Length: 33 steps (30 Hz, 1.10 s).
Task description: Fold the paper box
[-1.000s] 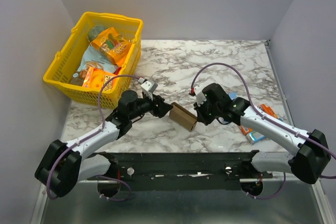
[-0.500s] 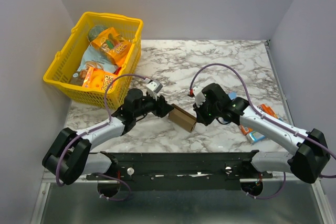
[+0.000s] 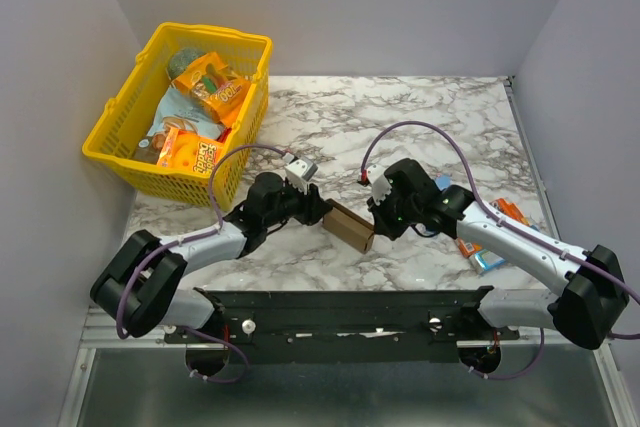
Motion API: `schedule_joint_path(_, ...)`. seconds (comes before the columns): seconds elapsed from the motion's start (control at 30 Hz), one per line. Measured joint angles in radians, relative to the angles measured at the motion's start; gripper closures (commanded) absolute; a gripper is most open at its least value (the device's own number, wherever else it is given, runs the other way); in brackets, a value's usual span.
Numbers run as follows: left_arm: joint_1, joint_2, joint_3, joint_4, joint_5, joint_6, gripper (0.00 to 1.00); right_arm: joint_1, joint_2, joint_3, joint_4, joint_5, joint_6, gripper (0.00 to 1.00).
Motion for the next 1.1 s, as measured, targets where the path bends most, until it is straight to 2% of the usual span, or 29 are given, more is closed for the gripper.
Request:
schedule_joint_path(0.5, -0.06, 0.029, 0.0, 0.036, -0.09, 0.002, 0.59, 0.0, 0.0, 0.0, -0.003, -0.002, 0.0, 0.99)
schedule_joint_path(0.9, -0.156, 0.046, 0.02, 0.029, -0.259, 0.054, 0.59, 0.0, 0.002, 0.0, -0.023, 0.001, 0.0, 0.99)
schedule_joint_path(1.1, -0.182, 0.029, 0.013, 0.02, -0.296, 0.05, 0.57, 0.003, 0.002, 0.0, -0.033, 0.096, 0.042, 0.99)
